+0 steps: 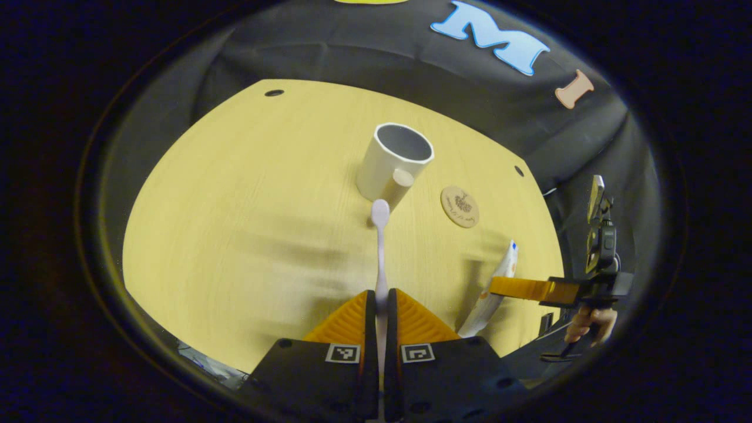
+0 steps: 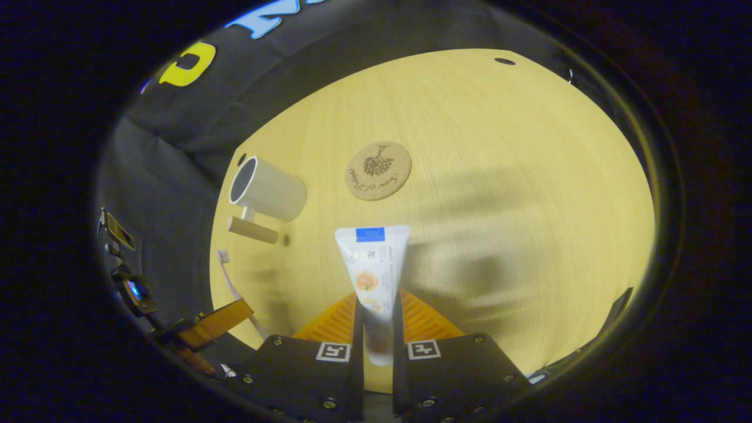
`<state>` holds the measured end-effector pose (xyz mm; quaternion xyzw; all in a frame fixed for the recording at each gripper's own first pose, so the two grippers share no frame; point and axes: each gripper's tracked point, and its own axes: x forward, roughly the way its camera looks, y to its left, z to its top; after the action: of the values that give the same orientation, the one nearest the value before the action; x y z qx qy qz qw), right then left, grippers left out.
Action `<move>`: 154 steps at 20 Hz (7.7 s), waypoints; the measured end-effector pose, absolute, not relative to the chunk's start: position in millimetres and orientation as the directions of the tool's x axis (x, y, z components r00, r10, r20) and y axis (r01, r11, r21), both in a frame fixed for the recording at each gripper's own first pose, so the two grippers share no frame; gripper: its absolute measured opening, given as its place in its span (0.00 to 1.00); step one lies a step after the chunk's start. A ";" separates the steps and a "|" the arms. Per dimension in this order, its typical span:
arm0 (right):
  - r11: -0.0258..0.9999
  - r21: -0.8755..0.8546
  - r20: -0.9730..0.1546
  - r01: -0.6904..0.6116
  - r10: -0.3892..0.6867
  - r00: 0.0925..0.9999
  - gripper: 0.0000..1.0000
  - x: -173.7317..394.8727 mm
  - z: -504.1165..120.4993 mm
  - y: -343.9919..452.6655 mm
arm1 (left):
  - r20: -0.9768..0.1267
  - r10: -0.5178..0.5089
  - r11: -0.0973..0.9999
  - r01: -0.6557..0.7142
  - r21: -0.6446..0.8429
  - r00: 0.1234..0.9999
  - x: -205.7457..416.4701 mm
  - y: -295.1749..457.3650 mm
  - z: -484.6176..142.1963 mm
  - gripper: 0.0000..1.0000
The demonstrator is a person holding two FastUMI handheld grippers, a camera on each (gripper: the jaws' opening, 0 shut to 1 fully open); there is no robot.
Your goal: Put the toothbrush and toothpaste on the desktop into the cup, then pick up the cup and place it on the coaster on the desktop.
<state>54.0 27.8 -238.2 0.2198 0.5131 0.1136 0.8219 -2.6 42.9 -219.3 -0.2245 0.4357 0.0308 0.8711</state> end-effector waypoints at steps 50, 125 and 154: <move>0.884 0.446 -0.532 -0.140 0.387 0.753 0.16 144.1 -117.0 21.7 | -0.342 -0.024 0.963 -0.070 -0.260 0.939 219.4 73.5 -154.6 0.20; 0.893 0.185 -0.287 -0.411 0.449 0.846 0.55 223.6 -45.1 129.7 | -0.532 -0.116 0.945 -0.072 -0.320 0.839 107.4 77.2 -153.6 0.89; 0.963 0.234 -0.436 -0.133 0.226 0.871 0.55 186.6 -91.7 7.6 | -0.834 -0.125 0.968 -0.118 -0.221 0.537 142.9 54.1 -260.1 0.67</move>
<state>186.6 7.6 -91.7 0.0986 0.2362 0.0934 0.9622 142.9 54.1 -260.1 -0.1265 0.4810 -0.0019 0.8675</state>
